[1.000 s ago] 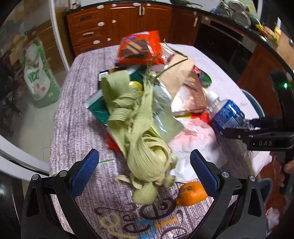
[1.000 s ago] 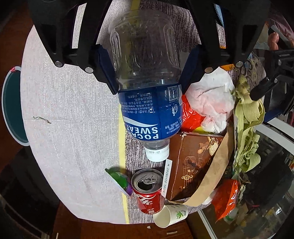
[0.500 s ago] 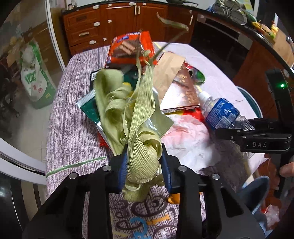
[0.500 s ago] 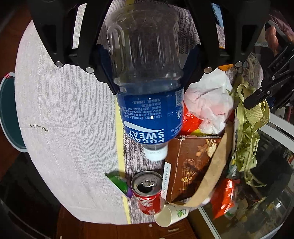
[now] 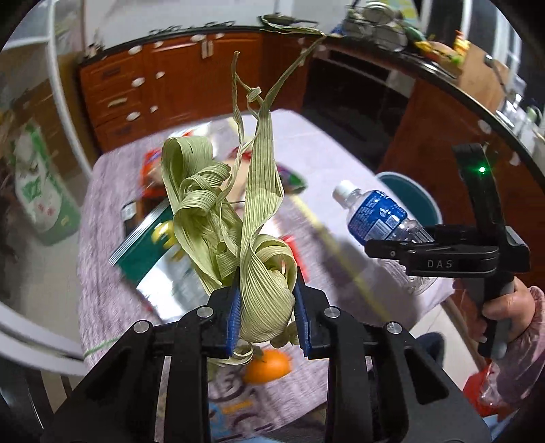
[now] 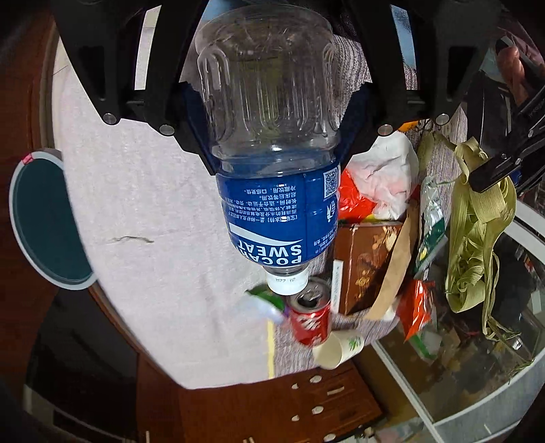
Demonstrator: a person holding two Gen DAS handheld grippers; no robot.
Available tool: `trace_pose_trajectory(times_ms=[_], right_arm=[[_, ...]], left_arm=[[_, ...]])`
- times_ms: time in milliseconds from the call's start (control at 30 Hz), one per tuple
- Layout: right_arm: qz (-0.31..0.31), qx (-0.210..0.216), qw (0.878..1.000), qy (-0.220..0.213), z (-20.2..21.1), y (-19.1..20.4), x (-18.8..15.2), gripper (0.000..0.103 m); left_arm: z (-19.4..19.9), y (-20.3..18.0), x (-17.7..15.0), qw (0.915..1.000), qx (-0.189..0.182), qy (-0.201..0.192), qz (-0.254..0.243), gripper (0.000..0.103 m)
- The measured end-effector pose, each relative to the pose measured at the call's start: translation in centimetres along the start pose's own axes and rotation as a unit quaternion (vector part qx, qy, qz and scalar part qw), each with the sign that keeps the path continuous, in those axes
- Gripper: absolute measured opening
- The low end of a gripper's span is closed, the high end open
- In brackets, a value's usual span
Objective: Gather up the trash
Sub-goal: 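Carry husks and bottle over the teal bucket and open both tools to drop them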
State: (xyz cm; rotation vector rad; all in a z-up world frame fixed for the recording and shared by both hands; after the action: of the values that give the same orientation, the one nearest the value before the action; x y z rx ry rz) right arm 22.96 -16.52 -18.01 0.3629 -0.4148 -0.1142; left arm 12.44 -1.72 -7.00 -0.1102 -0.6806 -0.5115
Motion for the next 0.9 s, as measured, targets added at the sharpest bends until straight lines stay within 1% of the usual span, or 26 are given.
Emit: trace_pose_trajectory(times_ms=[100,133,200,267,333,367,467,533,633,700,767,900], right_arm=[[-0.016,0.002,1.0,-0.022,2.6,-2.0,1.1,0.063],[-0.02,0.001,0.999,-0.028,3.2,-2.6,1.4,0.063],[-0.037,-0.006,0.998,-0.046,5.0,-4.8,2.5,0.063],[-0.054,-0.016,0.997,-0.059,6.2,-7.0,3.4,0.063],[-0.074,-0.024,0.994,-0.07,7.3,-9.6,4.4,0.063],[-0.087,-0.032,0.993,-0.076,8.0,-11.6,4.9,0.063],[-0.114,-0.061,0.989,-0.078,8.4,-16.4,6.4,0.063],[-0.139,-0.08,0.985,-0.064,7.6,-20.2,7.2,0.063],[-0.162,-0.098,0.981,-0.04,5.5,-23.4,7.4,0.063],[-0.182,-0.101,0.978,-0.013,3.2,-25.6,7.5,0.063],[-0.197,-0.102,0.975,0.009,1.4,-27.1,7.9,0.063],[-0.215,-0.103,0.971,0.037,-1.9,-29.0,8.2,0.063]], left_arm=[[-0.8,-2.4,2.5,0.9996,-0.009,-0.006,-0.026,0.027],[-1.4,-3.6,3.7,0.9991,-0.017,-0.006,-0.04,0.027],[-2.2,-5.1,5.0,0.9981,-0.027,-0.006,-0.055,0.027],[-3.7,-7.7,7.2,0.9958,-0.047,-0.004,-0.078,0.027],[-4.8,-9.8,8.9,0.9934,-0.061,-0.003,-0.097,0.027],[-5.3,-10.9,9.8,0.9921,-0.069,-0.003,-0.105,0.027],[-6.8,-13.5,12.0,0.9882,-0.09,-0.006,-0.124,0.027],[-8.0,-15.7,13.4,0.9852,-0.106,-0.004,-0.134,0.027],[-10.4,-17.8,15.2,0.9802,-0.133,0.004,-0.147,0.027],[-12.4,-19.2,16.5,0.977,-0.148,0.011,-0.153,0.027],[-14.2,-19.8,17.1,0.9748,-0.157,0.02,-0.157,0.027],[-17.9,-21.4,18.0,0.9694,-0.174,0.038,-0.168,0.027]])
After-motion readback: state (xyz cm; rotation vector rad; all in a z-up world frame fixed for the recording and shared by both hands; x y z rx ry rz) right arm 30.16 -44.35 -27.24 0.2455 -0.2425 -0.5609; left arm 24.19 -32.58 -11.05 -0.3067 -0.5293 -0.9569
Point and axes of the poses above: each gripper's, at about its wrist camera, not at the fingertips, and z roughly against the way its jaws point, y to its left, x to its top, the point moved 10 cm from there along -z, roughly the way its jaws point, and after that the axes turned 13 degrees about -z, right-handed, at the moved point
